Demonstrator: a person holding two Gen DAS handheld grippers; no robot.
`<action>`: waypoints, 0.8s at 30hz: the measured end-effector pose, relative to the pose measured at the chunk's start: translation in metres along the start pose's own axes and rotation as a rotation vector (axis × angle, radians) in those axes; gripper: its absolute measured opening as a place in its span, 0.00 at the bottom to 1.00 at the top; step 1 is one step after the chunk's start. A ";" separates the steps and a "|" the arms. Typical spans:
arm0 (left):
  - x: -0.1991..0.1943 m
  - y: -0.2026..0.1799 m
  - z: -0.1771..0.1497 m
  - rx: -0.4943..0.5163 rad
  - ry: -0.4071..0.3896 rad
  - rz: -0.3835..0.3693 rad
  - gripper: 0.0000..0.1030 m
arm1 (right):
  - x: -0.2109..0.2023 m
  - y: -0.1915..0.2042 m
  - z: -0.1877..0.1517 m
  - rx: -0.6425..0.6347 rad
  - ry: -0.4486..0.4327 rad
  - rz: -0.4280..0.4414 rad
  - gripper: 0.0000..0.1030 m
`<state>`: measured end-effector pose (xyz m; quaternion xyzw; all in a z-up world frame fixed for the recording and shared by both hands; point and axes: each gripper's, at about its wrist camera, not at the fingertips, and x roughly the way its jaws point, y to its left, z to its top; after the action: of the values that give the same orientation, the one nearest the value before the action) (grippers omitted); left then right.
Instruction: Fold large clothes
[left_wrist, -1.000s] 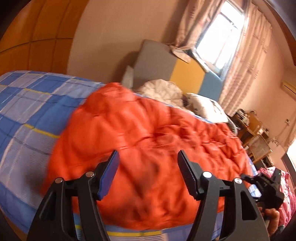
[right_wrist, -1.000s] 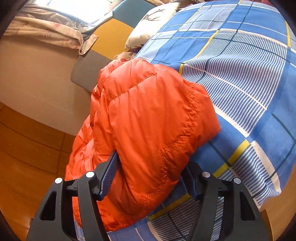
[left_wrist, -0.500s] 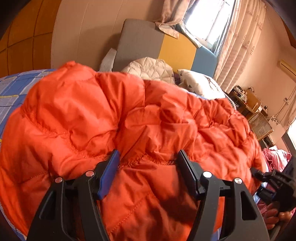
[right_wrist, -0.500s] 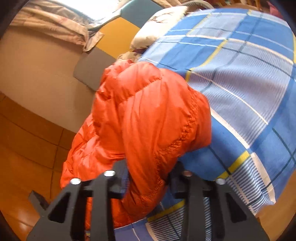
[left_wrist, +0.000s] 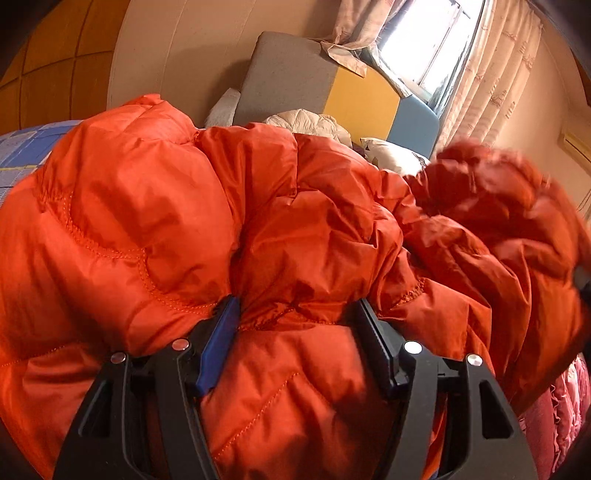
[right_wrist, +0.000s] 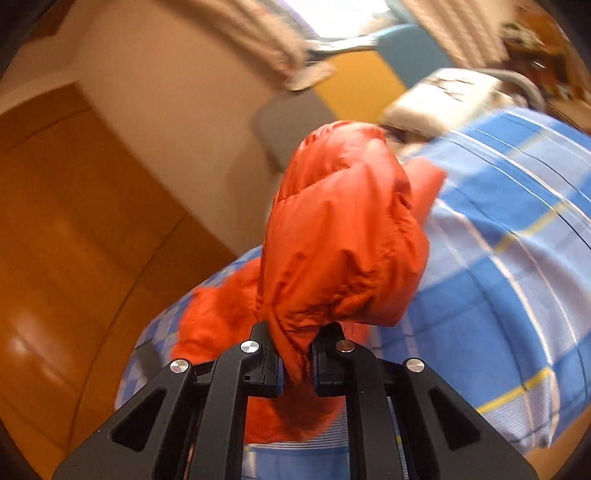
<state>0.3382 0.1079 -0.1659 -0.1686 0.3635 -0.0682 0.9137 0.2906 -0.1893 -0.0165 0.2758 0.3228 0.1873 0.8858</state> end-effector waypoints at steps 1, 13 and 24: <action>0.001 0.000 0.000 -0.003 -0.001 -0.003 0.61 | 0.002 0.010 0.001 -0.030 0.007 0.017 0.09; -0.011 0.029 -0.007 -0.102 -0.023 -0.093 0.52 | 0.040 0.121 -0.016 -0.315 0.151 0.208 0.08; -0.039 0.060 -0.023 -0.213 -0.044 -0.180 0.43 | 0.081 0.163 -0.047 -0.431 0.281 0.254 0.08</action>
<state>0.2943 0.1678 -0.1782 -0.2980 0.3320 -0.1070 0.8885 0.2925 -0.0037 0.0153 0.0905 0.3578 0.3973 0.8402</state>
